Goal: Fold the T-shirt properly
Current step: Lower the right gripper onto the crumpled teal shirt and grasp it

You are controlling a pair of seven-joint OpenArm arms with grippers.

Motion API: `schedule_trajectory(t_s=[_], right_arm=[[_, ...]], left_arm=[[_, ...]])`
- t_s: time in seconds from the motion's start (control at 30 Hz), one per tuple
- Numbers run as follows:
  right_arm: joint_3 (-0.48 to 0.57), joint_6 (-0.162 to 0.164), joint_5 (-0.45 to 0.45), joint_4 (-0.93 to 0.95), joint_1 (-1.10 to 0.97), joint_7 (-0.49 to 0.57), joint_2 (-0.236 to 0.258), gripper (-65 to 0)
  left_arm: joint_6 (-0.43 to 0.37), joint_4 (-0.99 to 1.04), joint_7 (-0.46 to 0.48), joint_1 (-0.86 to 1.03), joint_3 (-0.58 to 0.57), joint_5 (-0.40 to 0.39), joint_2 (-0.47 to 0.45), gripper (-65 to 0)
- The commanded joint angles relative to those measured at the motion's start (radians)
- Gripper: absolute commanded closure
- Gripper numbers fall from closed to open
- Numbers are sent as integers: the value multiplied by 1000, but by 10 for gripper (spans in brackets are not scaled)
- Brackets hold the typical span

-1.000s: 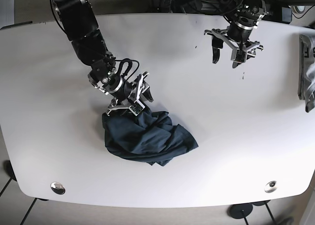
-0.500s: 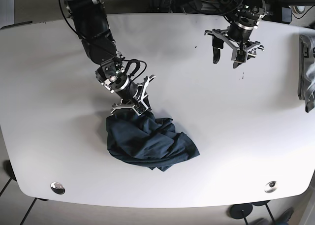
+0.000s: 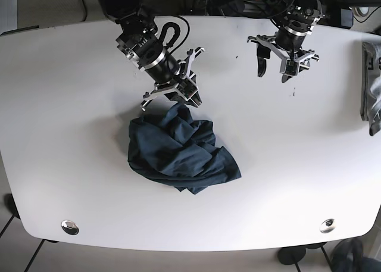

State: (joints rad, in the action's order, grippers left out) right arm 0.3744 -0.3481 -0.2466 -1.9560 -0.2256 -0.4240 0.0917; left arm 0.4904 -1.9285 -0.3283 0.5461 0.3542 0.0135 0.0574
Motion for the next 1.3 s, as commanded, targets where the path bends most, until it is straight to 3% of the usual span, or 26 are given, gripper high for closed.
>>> schedule_trajectory(t_s=[0.03, 0.13, 0.2, 0.33, 0.4, 0.53, 0.8, 1.0, 1.23, 1.3], right_arm=[[4, 5, 8, -30, 25, 4, -7, -17], [4, 5, 8, -26, 81, -19, -8, -32], [-1, 5, 8, -12, 110, -46, -8, -162], [-4, 5, 8, 50, 121, -46, 0, -480], [-4, 5, 8, 85, 121, -29, 0, -552], [-7, 13, -1, 252, 127, 90, 12, -553], [-116, 7, 6, 419, 208, 193, 30, -553], [-122, 5, 8, 485, 246, 201, 55, -553], [-120, -18, 8, 490, 222, 202, 46, -553], [-122, -18, 8, 550, 245, 241, 21, -553]], left_arm=[[0, -21, 21, 1, 1, -14, -3, -367], [0, -22, 21, 1, 1, -14, -3, -367], [0, -22, 21, 1, 1, -14, -3, -367], [0, -22, 21, 1, 1, -14, -3, -367], [0, -22, 21, 1, 1, -14, -3, -367], [0, -21, 21, 1, 1, -14, -3, -367], [0, -19, 21, 1, 3, -14, -3, -367], [0, -19, 21, 1, 3, -14, -3, -367], [0, -19, 21, 1, 3, -14, -3, -367], [0, -19, 21, 1, 3, -14, -3, -367]])
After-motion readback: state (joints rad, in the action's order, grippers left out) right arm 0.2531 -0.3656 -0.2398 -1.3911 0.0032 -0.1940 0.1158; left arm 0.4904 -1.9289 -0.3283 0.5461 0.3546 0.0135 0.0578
